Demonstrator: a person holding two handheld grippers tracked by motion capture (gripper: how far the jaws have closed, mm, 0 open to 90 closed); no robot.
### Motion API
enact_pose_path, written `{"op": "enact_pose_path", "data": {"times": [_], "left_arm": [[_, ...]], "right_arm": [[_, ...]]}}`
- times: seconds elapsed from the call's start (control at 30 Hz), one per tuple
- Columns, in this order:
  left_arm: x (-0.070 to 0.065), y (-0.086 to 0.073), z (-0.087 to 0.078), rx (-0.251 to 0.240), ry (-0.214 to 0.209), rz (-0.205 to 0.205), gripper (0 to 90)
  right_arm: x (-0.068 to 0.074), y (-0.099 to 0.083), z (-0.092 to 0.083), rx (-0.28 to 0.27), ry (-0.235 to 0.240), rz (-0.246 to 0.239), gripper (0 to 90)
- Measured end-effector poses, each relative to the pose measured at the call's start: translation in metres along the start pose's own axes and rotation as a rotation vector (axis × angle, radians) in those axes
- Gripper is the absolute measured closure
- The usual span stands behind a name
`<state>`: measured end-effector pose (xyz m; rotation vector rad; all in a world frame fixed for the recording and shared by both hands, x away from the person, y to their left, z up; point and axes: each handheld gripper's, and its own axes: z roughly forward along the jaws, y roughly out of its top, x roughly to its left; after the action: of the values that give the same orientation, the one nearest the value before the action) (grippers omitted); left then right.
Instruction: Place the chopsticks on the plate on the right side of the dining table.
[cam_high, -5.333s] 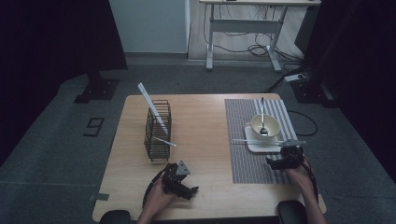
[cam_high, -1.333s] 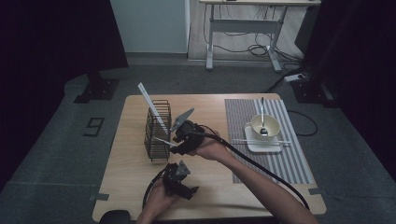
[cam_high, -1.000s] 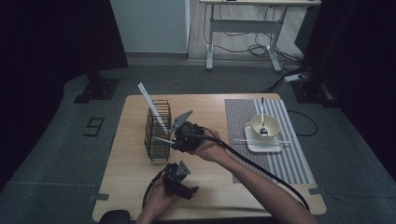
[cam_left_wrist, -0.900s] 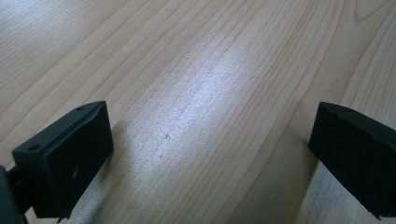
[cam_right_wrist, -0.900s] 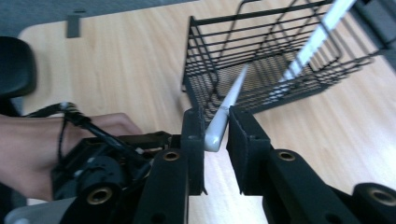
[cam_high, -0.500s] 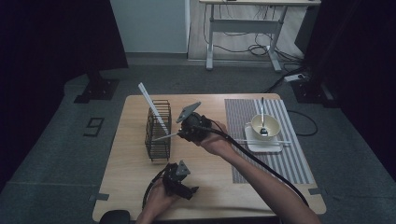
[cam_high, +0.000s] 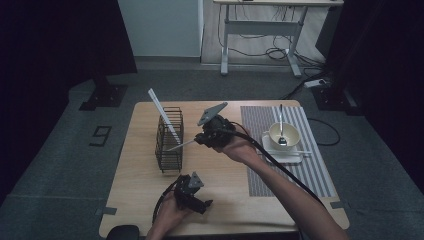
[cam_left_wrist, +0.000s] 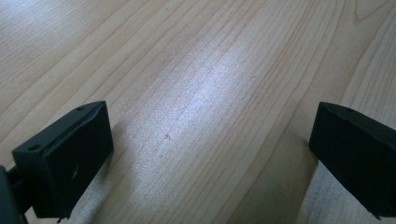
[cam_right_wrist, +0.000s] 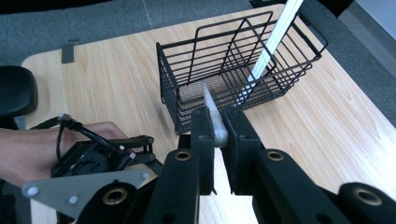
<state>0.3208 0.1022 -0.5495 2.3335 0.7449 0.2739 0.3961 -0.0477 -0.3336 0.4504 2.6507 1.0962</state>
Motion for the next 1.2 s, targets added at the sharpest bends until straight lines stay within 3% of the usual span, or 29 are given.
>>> {"op": "enact_pose_path", "data": {"times": [0.63,1.2], "left_arm": [[0.0,0.0,0.0,-0.001,0.001,-0.002,0.0],[0.001,-0.001,-0.002,0.006,0.001,-0.005,0.4]], "right_arm": [[-0.018,-0.007,-0.053,-0.081,0.004,0.061,82.4],[-0.026,-0.01,-0.099,-0.134,-0.038,0.087,82.4]]}}
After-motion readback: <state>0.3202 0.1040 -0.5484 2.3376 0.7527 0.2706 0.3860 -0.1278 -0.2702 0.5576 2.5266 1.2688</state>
